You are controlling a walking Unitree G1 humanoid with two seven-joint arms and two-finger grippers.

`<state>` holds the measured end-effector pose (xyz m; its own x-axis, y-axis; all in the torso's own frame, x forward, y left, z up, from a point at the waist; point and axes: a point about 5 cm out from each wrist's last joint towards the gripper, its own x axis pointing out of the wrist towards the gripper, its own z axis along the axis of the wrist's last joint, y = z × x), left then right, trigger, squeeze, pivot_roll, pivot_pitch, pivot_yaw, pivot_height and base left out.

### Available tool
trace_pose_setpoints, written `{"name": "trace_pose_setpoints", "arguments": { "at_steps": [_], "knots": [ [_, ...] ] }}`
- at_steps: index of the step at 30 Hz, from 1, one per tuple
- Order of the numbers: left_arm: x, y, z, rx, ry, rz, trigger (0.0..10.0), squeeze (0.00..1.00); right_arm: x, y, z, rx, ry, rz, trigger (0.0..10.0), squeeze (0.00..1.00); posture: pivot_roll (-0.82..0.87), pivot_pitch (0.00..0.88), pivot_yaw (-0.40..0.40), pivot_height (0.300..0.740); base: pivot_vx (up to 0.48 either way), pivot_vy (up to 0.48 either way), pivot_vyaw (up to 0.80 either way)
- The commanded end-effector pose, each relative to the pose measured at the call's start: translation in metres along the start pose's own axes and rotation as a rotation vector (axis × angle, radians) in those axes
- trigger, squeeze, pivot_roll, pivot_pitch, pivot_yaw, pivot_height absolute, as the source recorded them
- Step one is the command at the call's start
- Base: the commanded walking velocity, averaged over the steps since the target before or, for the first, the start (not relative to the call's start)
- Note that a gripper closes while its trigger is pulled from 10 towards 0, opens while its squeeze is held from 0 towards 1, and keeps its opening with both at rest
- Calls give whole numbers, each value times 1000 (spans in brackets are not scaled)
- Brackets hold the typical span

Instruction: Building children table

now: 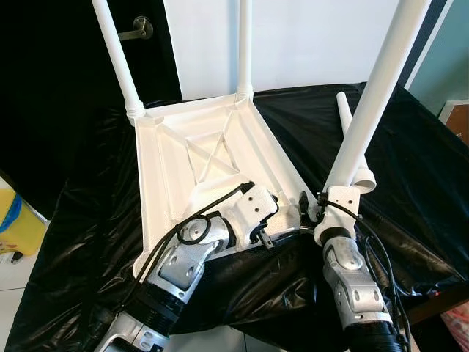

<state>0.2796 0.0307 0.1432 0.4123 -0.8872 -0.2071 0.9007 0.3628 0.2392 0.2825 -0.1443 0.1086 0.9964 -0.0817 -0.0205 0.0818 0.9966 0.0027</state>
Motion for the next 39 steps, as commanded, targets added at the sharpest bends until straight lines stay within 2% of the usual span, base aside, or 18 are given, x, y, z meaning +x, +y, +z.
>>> {"name": "trace_pose_setpoints", "arguments": {
  "at_steps": [1,4,5,7,10,11,13,16,17,24,25,26,27,28,37,38,39],
  "knots": [
    [-1,6,-1,14,11,42,10000,0,-4,-1,2,2,-30,63,10000,769,-149,0,9,740,0,0,0],
    [-2,7,-1,16,13,43,10000,0,-6,-3,3,1,-40,94,10000,769,-151,0,13,740,0,0,0],
    [-2,7,-2,16,12,39,10000,0,-5,-5,5,-8,-60,154,10000,0,-155,0,17,740,0,0,0],
    [-2,7,-2,16,12,39,10000,0,-5,-5,5,-8,-60,154,10000,0,-155,0,17,740,0,0,0],
    [-1,4,-1,15,7,22,10000,0,0,-11,11,-30,-92,263,10000,0,-158,0,22,740,0,0,0],
    [-1,4,-1,15,7,22,10000,0,0,-11,11,-30,-92,263,10000,0,-158,0,22,740,0,0,0],
    [0,0,1,-6,-5,-12,10000,0,6,-17,17,-60,-106,378,10000,0,-157,0,24,740,0,0,0],
    [0,-1,1,-16,-10,-26,10000,0,8,-19,18,-71,-110,412,10000,0,-157,0,24,740,0,0,0],
    [-1,-4,3,-34,-21,-49,10000,0,10,-20,19,-91,-101,483,10000,0,-157,0,27,740,0,0,0],
    [-2,-8,6,-53,-34,-85,10000,0,17,-25,20,-144,-68,620,10000,0,-152,0,29,740,0,0,0],
    [-2,-8,6,-52,-35,-86,10000,0,19,-28,19,-164,-51,647,4863,0,-146,0,25,740,0,0,0],
    [-2,-8,6,-51,-35,-84,10000,0,20,-30,17,-181,-35,666,3059,0,-146,0,25,740,0,0,0],
    [-2,-8,6,-51,-35,-84,10000,0,20,-30,17,-181,-35,666,3059,0,-146,0,25,740,0,0,0],
    [-2,-8,7,-50,-36,-83,10000,0,21,-32,16,-189,-26,684,0,0,-146,0,25,740,0,0,0],
    [-3,-7,6,-55,-33,-74,10000,0,21,-41,8,-203,12,708,0,0,-142,0,22,740,0,0,0],
    [-4,-7,6,-56,-31,-73,10000,0,20,-43,7,-204,20,703,1451,0,-145,0,23,740,0,0,0],
    [-4,-7,6,-56,-30,-73,10000,0,20,-44,6,-205,25,699,1451,0,-146,0,24,740,0,0,0]
  ]
}}
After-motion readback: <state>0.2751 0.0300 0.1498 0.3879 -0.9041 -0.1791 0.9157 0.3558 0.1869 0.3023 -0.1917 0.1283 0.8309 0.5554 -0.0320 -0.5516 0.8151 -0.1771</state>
